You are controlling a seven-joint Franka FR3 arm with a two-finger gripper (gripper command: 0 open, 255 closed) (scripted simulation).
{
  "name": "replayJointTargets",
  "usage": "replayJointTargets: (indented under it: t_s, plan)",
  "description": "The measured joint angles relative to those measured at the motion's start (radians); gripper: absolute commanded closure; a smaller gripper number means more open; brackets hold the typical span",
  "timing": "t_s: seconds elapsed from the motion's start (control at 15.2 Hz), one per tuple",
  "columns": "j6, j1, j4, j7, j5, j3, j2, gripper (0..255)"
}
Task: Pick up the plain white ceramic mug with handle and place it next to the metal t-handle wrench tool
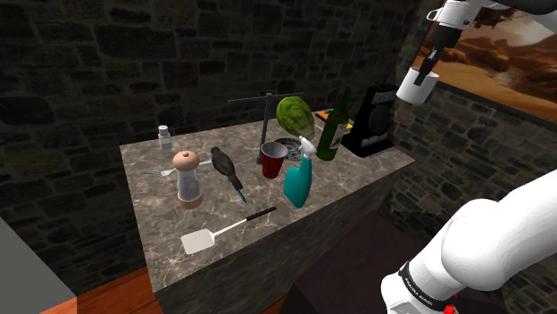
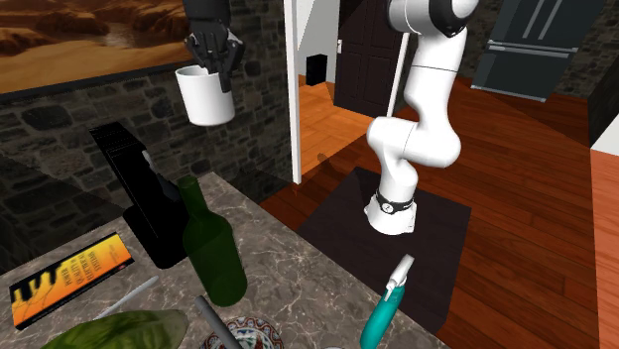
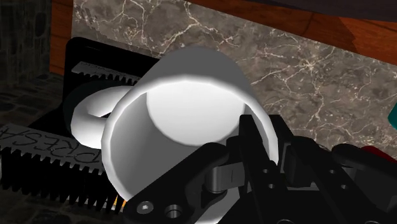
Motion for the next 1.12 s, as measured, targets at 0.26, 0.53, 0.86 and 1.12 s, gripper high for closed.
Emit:
replayJointTargets:
  t_s: [0.26, 0.53, 0.86, 1.12]
  plan:
    - [-0.062, 0.003, 0.092, -0.015, 0.018, -0.010, 0.036, 255]
    - [-0.102, 0.008, 0.148, -0.013, 0.029, -0.009, 0.055, 255]
    - [-0.112, 0.046, 0.109, 0.116, 0.017, 0.085, 0.007, 255]
    - [-0.109, 0.079, 0.086, 0.228, 0.025, 0.160, -0.006, 255]
